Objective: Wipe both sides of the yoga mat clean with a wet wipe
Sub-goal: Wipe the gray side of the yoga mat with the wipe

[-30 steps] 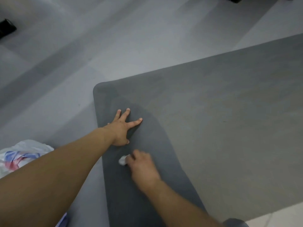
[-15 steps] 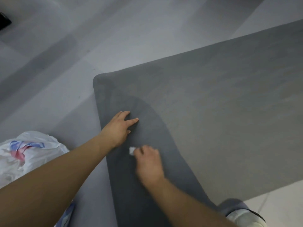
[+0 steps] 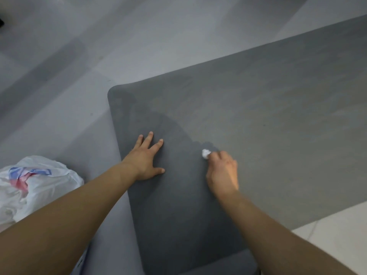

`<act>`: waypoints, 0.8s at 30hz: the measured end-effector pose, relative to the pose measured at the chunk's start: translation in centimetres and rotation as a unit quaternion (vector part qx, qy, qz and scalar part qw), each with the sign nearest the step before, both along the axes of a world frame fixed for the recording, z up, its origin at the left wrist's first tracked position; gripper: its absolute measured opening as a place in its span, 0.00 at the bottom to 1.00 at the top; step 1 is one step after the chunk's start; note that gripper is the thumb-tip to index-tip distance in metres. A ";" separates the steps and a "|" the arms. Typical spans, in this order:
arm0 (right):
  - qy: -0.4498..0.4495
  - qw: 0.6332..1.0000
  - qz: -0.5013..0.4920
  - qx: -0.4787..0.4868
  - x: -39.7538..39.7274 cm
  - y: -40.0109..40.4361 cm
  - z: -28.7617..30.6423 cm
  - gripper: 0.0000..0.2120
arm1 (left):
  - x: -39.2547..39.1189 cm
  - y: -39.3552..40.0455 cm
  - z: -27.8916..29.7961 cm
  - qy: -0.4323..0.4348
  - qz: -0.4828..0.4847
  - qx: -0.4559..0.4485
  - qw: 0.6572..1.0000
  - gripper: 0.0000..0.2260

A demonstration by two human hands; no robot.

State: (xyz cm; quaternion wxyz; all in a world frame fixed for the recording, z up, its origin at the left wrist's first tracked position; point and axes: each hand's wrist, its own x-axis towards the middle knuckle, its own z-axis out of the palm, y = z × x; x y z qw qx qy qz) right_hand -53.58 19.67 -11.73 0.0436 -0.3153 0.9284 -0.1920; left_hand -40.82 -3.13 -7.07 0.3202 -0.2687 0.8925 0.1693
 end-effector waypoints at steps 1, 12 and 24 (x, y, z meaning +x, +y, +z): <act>-0.011 0.999 0.038 -0.007 3.1 -0.8 -0.2 0.12 | 0.0 0.2 -0.1 -0.001 0.003 -0.001 1.000 0.48; -0.035 0.976 0.215 0.010 4.3 0.6 -0.2 0.15 | -0.2 1.8 -0.5 -0.021 0.015 -0.002 1.000 0.43; -0.079 0.989 0.129 -0.004 15.2 -0.5 0.9 0.11 | 4.5 1.9 -0.6 0.002 -0.193 -0.066 0.979 0.39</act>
